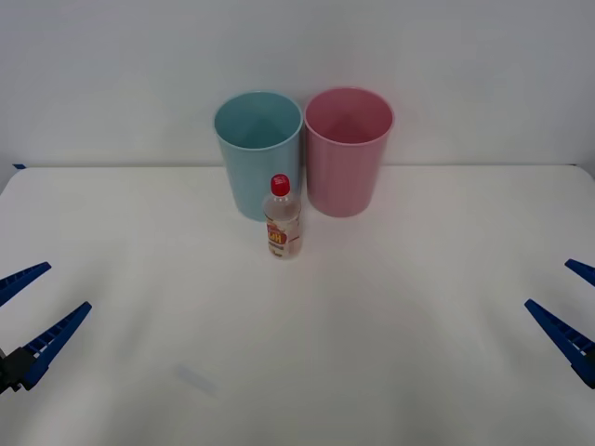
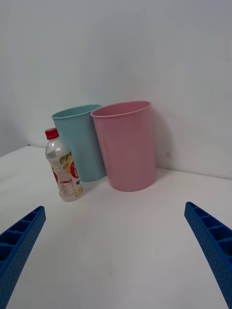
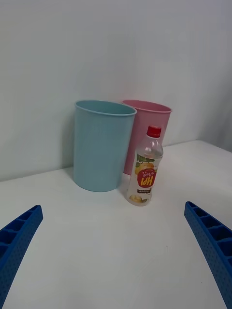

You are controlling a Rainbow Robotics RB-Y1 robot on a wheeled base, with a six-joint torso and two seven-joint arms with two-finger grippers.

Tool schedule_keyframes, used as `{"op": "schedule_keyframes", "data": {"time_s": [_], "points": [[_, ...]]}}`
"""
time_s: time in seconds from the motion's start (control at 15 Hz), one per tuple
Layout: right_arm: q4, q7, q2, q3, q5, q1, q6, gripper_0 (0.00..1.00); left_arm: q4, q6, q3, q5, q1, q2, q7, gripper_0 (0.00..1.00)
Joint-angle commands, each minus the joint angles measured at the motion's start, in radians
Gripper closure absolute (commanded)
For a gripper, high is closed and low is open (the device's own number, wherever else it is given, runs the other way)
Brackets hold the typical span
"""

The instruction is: Grasp the object on the table and drop it into the matching bin: aluminum can to the light blue bin, PET bottle to the pink bin.

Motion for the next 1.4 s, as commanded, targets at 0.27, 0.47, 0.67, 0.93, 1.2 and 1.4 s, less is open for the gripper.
{"op": "schedule_keyframes", "data": {"time_s": [0.27, 0.47, 0.67, 0.93, 1.2, 1.4], "points": [[0.009, -0.018, -0.025, -0.001, 0.006, 0.005, -0.004, 0.00, 0.000, 0.000, 0.000, 0.000, 0.000, 0.000, 0.000, 0.00], [0.009, -0.022, -0.051, 0.014, 0.005, -0.005, 0.004, 0.00, 0.000, 0.000, 0.000, 0.000, 0.000, 0.000, 0.000, 0.00], [0.011, -0.017, -0.056, 0.027, 0.026, -0.038, 0.008, 0.00, 0.000, 0.000, 0.000, 0.000, 0.000, 0.000, 0.000, 0.00], [0.009, -0.023, -0.059, 0.062, 0.076, -0.107, 0.011, 0.00, 0.000, 0.000, 0.000, 0.000, 0.000, 0.000, 0.000, 0.00], [0.011, -0.043, -0.117, 0.145, 0.086, -0.163, 0.045, 0.00, 0.000, 0.000, 0.000, 0.000, 0.000, 0.000, 0.000, 0.00], [0.009, -0.071, -0.180, 0.194, 0.086, -0.182, 0.077, 0.00, 0.000, 0.000, 0.000, 0.000, 0.000, 0.000, 0.000, 0.00]]}}
